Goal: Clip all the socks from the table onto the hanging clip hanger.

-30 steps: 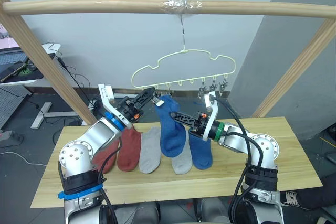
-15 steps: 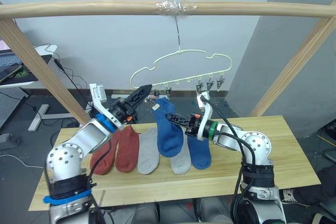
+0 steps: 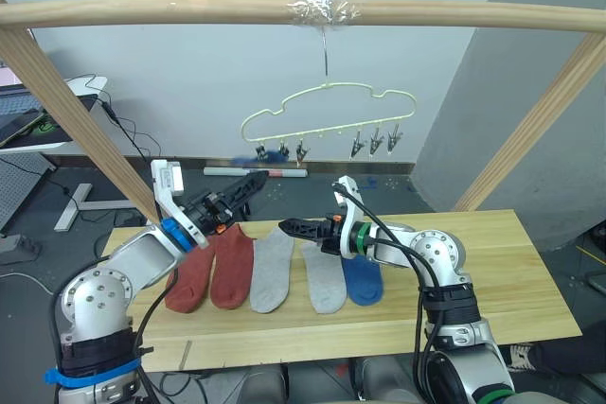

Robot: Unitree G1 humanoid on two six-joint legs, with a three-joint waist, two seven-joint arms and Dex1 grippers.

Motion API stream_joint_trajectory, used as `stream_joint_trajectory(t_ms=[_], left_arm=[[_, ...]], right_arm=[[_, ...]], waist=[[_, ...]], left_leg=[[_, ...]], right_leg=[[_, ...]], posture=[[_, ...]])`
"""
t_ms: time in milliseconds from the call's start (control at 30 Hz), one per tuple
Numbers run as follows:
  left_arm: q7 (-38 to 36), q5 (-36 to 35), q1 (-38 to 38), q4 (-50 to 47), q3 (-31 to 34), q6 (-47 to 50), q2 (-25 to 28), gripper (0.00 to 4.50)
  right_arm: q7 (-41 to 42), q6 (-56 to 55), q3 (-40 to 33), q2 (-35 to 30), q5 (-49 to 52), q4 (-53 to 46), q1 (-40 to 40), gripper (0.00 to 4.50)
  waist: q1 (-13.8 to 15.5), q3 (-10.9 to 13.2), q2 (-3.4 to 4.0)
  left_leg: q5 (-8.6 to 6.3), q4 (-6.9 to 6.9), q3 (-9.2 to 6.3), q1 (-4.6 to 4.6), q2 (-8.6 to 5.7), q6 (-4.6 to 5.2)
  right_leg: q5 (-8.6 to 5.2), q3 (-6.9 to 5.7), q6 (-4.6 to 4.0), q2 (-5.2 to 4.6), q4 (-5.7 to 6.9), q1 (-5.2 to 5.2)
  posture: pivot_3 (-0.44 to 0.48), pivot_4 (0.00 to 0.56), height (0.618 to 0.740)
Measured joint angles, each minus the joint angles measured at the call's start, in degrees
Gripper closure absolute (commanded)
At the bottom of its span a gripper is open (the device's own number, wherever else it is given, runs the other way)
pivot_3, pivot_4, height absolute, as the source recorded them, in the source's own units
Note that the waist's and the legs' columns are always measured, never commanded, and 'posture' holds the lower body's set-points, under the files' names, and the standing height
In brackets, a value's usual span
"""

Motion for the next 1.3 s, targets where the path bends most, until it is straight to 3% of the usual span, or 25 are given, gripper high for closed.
stream_joint_trajectory(t_ms=[100, 333, 500, 600, 733, 867, 1300], left_arm=[[-0.7, 5.1, 0.9, -1.6, -2.2, -2.6, 0.1, 0.00], [-3.2, 25.0, 2.8, -3.6, -11.2, -13.6, 1.3, 0.00], [-4.8, 33.5, 0.7, -2.9, -15.8, -21.5, -2.9, 0.00], [-5.7, 38.6, -0.5, -1.2, -17.7, -26.7, -4.9, 0.60], [-5.8, 45.0, -2.4, 1.7, -19.9, -32.4, -6.7, 1.81], [-4.9, 50.6, -4.2, 6.0, -21.4, -37.5, -9.7, 1.81], [-1.6, 60.6, -10.2, 22.9, -21.5, -51.9, -17.0, 1.81]], right_arm=[[1.4, -2.8, 1.7, -3.1, -3.0, -0.2, 0.9, 0.04], [8.5, -15.5, 8.5, -15.3, -13.7, -5.0, 6.0, 0.04], [10.4, -20.8, 8.3, -17.8, -16.4, -9.5, 7.3, 0.04], [10.3, -23.0, 6.8, -18.0, -17.2, -12.1, 8.4, 0.00], [10.4, -25.2, 5.6, -19.1, -17.8, -15.6, 9.0, 0.00], [12.0, -29.6, 5.7, -21.9, -19.9, -19.3, 10.6, 0.00], [11.4, -33.4, 3.9, -21.2, -20.3, -21.4, 11.6, 0.00]], waist=[[0.0, 0.0, 0.00], [0.1, 0.0, 0.00], [0.1, 0.0, -0.01], [0.1, 0.0, 0.00], [0.1, 0.0, 0.00], [0.1, 0.0, -0.01], [-0.2, 0.0, -0.01]], left_leg=[[0.00, 0.00, 0.02, 0.00, 0.00, 0.00], [0.00, -0.01, 0.06, -0.01, -0.01, 0.00], [0.00, 0.03, 0.12, 0.01, -0.01, 0.00], [0.00, 0.03, 0.12, 0.01, -0.01, 0.00], [0.00, 0.03, 0.12, 0.00, -0.01, 0.00], [0.00, 0.05, 0.12, 0.00, -0.03, 0.00], [0.00, 0.39, 0.11, -0.06, -0.04, 0.01]], right_leg=[[-0.01, 0.02, 0.02, 0.00, -0.02, 0.00], [-0.06, 0.05, 0.11, 0.00, -0.04, -0.02], [-0.04, 0.12, 0.12, 0.00, -0.03, -0.01], [-0.04, 0.12, 0.12, 0.01, -0.02, -0.01], [-0.03, 0.12, 0.12, 0.00, -0.02, -0.01], [-0.03, 0.12, 0.14, 0.00, -0.05, 0.01], [0.03, 0.13, 0.23, 0.00, 0.06, 0.05]], posture=[[-0.019, 0.097, 0.740], [-0.031, 0.101, 0.740], [-0.042, 0.104, 0.740], [-0.048, 0.106, 0.740], [-0.062, 0.109, 0.740], [-0.078, 0.113, 0.740], [-0.135, 0.116, 0.740]])
